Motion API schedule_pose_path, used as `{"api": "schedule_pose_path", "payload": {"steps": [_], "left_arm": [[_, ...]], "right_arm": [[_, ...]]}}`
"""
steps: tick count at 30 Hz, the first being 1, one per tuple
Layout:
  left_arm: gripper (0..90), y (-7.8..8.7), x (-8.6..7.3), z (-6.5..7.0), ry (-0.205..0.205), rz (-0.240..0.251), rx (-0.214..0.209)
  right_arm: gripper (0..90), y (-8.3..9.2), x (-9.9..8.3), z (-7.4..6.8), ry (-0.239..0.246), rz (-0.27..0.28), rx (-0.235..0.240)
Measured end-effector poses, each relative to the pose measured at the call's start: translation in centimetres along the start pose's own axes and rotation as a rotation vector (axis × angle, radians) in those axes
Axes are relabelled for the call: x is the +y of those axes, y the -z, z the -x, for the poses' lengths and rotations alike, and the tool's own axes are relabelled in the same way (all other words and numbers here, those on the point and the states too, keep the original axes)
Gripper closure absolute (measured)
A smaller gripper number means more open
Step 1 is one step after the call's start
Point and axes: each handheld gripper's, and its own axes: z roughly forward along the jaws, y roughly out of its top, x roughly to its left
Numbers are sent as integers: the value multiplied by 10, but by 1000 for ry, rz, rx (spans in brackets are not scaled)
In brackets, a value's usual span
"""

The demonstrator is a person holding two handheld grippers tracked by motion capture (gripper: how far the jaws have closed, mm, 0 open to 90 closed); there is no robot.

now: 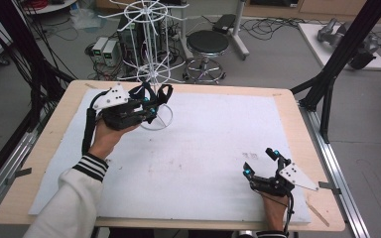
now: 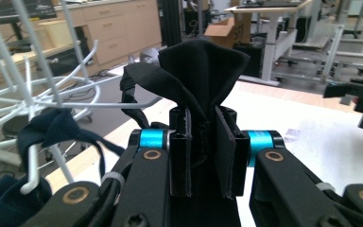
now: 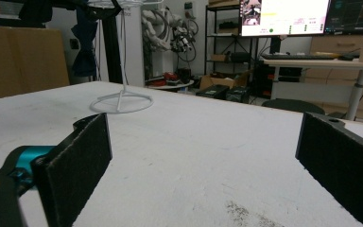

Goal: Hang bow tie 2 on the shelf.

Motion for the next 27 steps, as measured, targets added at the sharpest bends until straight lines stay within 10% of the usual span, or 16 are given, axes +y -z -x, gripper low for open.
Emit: {"api": "schedule_pose_path", "payload": {"steps": [27], "left_arm": [[769,-2,-22,-5,84,-6,101]], "right_arm": [[36,0,0,0,2,-2,-1]]}}
